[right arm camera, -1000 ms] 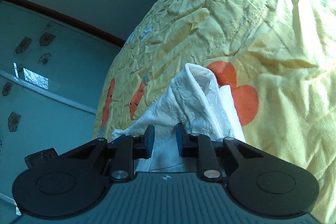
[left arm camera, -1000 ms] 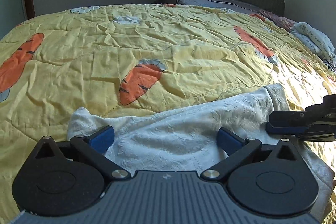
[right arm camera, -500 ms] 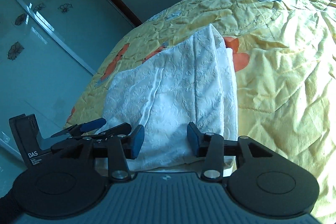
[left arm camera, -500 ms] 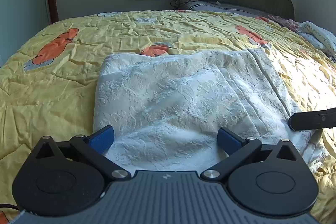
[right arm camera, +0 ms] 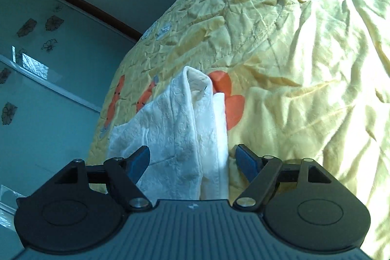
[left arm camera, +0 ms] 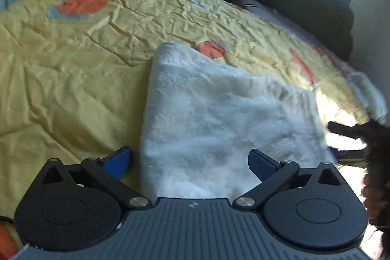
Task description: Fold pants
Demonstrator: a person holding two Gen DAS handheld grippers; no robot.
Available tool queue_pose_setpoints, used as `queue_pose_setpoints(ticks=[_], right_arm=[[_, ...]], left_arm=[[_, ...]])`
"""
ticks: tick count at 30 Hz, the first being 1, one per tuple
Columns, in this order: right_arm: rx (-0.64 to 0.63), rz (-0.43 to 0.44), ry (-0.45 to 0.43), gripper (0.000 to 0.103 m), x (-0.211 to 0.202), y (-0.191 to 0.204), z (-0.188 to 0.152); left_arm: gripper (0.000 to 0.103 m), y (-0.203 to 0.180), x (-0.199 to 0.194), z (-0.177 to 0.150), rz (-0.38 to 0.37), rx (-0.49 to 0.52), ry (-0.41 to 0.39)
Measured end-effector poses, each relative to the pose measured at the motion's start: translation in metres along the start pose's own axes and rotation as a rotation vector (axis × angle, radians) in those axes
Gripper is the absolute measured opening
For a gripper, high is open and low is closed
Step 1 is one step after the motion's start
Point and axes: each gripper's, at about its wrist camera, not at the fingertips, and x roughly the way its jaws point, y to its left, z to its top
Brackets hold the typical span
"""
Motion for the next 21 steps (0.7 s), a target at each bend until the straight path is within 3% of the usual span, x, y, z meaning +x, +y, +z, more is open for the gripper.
queue_pose_setpoints(ticks=[4,6,12,16,19,20,21], right_arm=[[0.066,0.072,0.012,0.079,0.005,-0.010,0.008],[0.018,0.053,0.025,0.080,0.008,-0.003,0.007],[0.018,-0.021,-0.041,0.079,0.012,0.004,0.025],[0.027,0.016,-0.019,0.080,0.025,0.001,0.029],[-0.021,-0.003,0.012,0.079,0.034,0.010,0.034],[-0.054,-0.033,0.019,0.076,0.036,0.015,0.035],[-0.098,-0.088,0.030,0.042,0.039,0.020,0.034]], left_arm=[[0.101,0.032,0.012,0.023,-0.203,-0.256,0.067],[0.100,0.036,0.019,0.030,-0.233,-0.278,0.077],[0.095,0.031,0.038,0.057,-0.182,-0.246,0.088],[0.096,0.038,0.052,0.072,-0.199,-0.295,0.080],[0.088,0.032,0.057,0.078,-0.165,-0.264,0.047],[0.070,0.025,0.057,0.078,-0.113,-0.211,0.028],[0.058,0.018,0.057,0.077,-0.045,-0.155,0.009]])
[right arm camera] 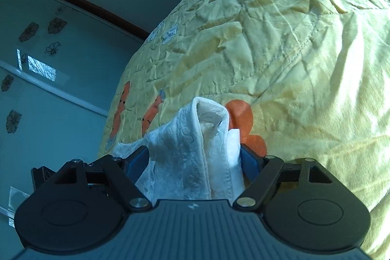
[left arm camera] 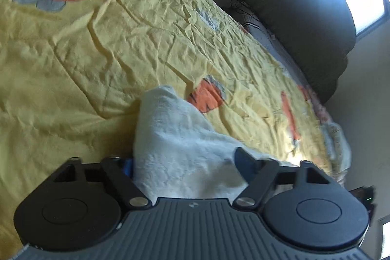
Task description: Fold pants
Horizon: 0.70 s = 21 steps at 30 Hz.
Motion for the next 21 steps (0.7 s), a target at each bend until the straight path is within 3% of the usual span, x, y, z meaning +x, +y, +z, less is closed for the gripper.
queue_pose_setpoints(ticks=[1,4,7,9,12,14,17,19,21], right_arm=[[-0.042,-0.025,0.007,0.030,0.002,0.004,-0.001],[-0.187,-0.079,-0.035,0.027,-0.001,0.026,-0.006],[-0.344,-0.125,-0.063,0.024,-0.002,0.055,-0.006],[-0.369,-0.123,-0.060,0.024,-0.003,0.056,-0.005],[-0.250,-0.100,-0.034,0.027,0.008,0.025,-0.007],[-0.153,-0.068,-0.049,0.031,0.004,0.015,-0.009],[-0.079,-0.043,-0.053,0.050,-0.006,0.009,-0.014],[-0.038,-0.044,-0.075,0.075,-0.024,0.005,-0.022],[-0.008,0.002,-0.064,0.080,-0.040,-0.004,-0.035]], left_arm=[[0.044,-0.006,0.000,-0.003,0.063,0.063,-0.024],[0.040,-0.010,-0.008,-0.015,0.099,0.092,-0.080],[0.032,-0.025,-0.024,-0.028,0.146,0.183,-0.168],[0.031,-0.028,-0.026,-0.032,0.155,0.216,-0.190],[0.031,-0.020,-0.014,-0.034,0.147,0.190,-0.161],[0.044,-0.015,-0.009,-0.033,0.149,0.176,-0.155],[0.058,-0.010,-0.015,-0.031,0.122,0.148,-0.134],[0.069,-0.008,-0.028,-0.034,0.131,0.123,-0.114],[0.078,-0.001,-0.047,-0.047,0.115,0.097,-0.099]])
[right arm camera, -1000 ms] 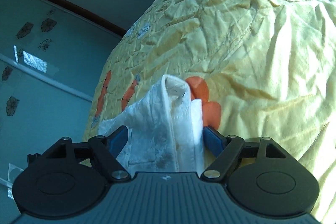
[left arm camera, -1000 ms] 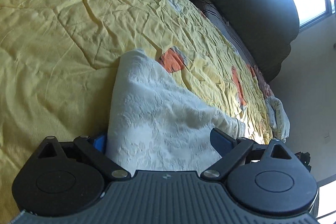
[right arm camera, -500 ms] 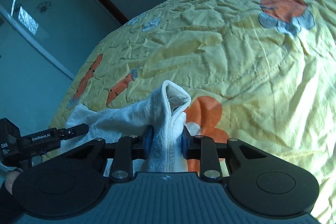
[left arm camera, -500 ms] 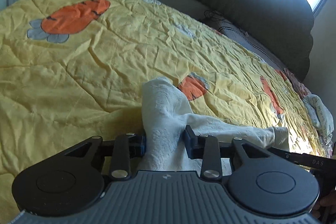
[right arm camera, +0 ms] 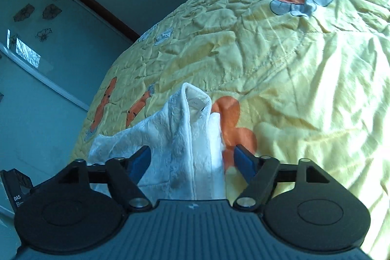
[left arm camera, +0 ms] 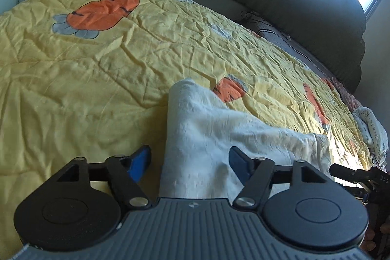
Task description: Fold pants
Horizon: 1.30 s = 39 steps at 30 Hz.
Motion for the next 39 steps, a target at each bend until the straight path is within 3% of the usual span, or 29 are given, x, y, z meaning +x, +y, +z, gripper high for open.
queue_pose_setpoints(ticks=[3,6,9,10,12,18,19,22,24,27,30,34,37,39], right_arm=[[0.047,0.076,0.047,0.080,-0.014,-0.012,-0.020],[0.005,0.084,0.059,0.079,-0.018,-0.008,-0.032],[-0.159,-0.045,0.090,0.033,-0.008,0.016,-0.040],[-0.192,-0.071,0.096,0.031,-0.008,0.022,-0.041],[-0.273,-0.114,0.089,0.028,-0.013,0.037,-0.044],[-0.282,-0.100,0.031,0.031,-0.011,0.027,-0.056],[-0.273,-0.102,0.022,0.035,-0.013,0.027,-0.058],[-0.223,-0.173,-0.007,0.052,-0.026,0.030,-0.058],[-0.231,-0.206,-0.094,0.055,-0.042,0.041,-0.059],[-0.318,-0.156,-0.190,0.055,-0.058,0.069,-0.065],[-0.389,-0.115,-0.126,0.061,-0.044,0.090,-0.070],[-0.480,-0.211,-0.013,0.061,-0.005,0.093,-0.093],[-0.631,-0.244,-0.072,0.062,0.002,0.091,-0.118],[-0.636,-0.254,-0.080,0.062,0.002,0.091,-0.121]], left_arm=[[0.079,0.011,-0.023,-0.029,-0.063,-0.044,0.032],[0.076,0.001,-0.037,-0.052,-0.095,0.010,0.033],[0.054,-0.019,-0.032,-0.060,-0.015,0.131,0.009],[0.045,-0.024,-0.030,-0.061,0.014,0.177,-0.002],[0.041,-0.024,-0.029,-0.057,0.031,0.180,0.012],[0.042,-0.029,-0.028,-0.071,0.069,0.293,-0.036],[0.050,-0.030,-0.028,-0.071,0.062,0.284,-0.032],[0.059,-0.028,-0.033,-0.062,0.071,0.212,0.008],[0.066,-0.031,-0.041,-0.061,0.116,0.214,0.016],[0.073,-0.041,-0.047,-0.065,0.172,0.284,-0.014],[0.080,-0.045,-0.039,-0.069,0.200,0.297,0.007],[0.087,-0.043,-0.034,-0.075,0.200,0.279,-0.008],[0.092,-0.038,-0.030,-0.077,0.188,0.255,-0.015],[0.094,-0.038,-0.029,-0.079,0.190,0.270,-0.028]])
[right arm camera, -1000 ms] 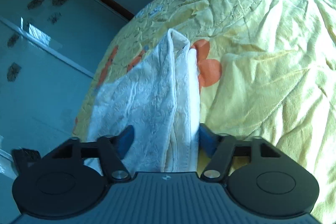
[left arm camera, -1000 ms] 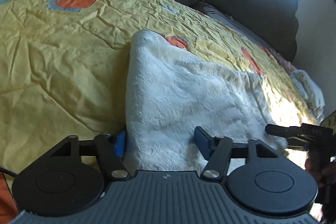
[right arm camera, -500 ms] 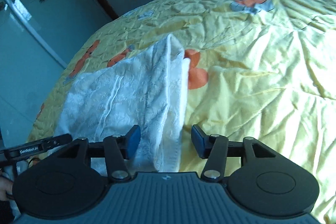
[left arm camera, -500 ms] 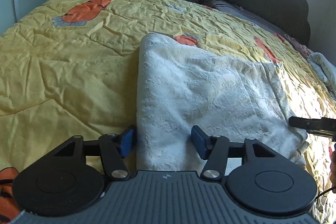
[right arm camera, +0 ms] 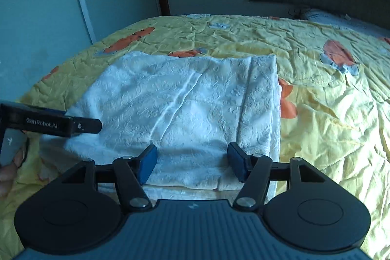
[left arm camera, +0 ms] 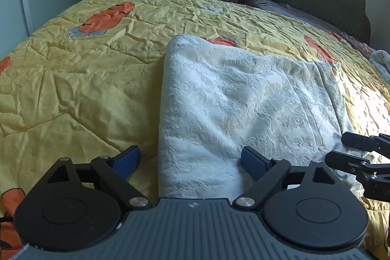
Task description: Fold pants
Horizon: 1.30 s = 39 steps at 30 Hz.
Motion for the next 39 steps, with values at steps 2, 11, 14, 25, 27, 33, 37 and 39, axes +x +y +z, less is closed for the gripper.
queue_pose_setpoints(ticks=[2,11,14,25,27,33,37,39], right_arm=[[0.002,0.008,0.006,0.063,0.000,-0.003,0.001],[0.199,0.044,-0.069,0.065,-0.038,-0.021,-0.002],[0.329,0.015,-0.140,0.070,-0.082,-0.053,-0.016],[0.491,-1.018,-0.339,0.073,-0.312,-0.218,-0.061],[0.479,-1.157,-0.544,0.074,-0.343,-0.204,-0.061],[0.366,-0.710,-0.728,0.101,-0.286,-0.129,-0.056],[0.340,-0.330,-0.391,0.101,-0.181,-0.071,-0.047],[0.304,-0.248,-0.255,0.101,-0.135,-0.038,-0.047]], left_arm=[[0.097,-0.001,0.001,-0.001,0.003,0.006,-0.008],[0.093,0.012,-0.014,-0.004,-0.010,-0.037,-0.011],[0.092,0.044,-0.051,-0.009,-0.013,-0.075,-0.068],[0.092,0.264,-0.207,0.010,0.587,-0.346,-0.392],[0.093,0.264,-0.222,0.017,0.601,-0.338,-0.451],[0.094,0.164,-0.183,-0.008,0.227,-0.274,-0.458],[0.094,0.067,-0.128,-0.038,-0.018,-0.224,-0.301],[0.094,0.026,-0.113,-0.051,-0.079,-0.149,-0.273]])
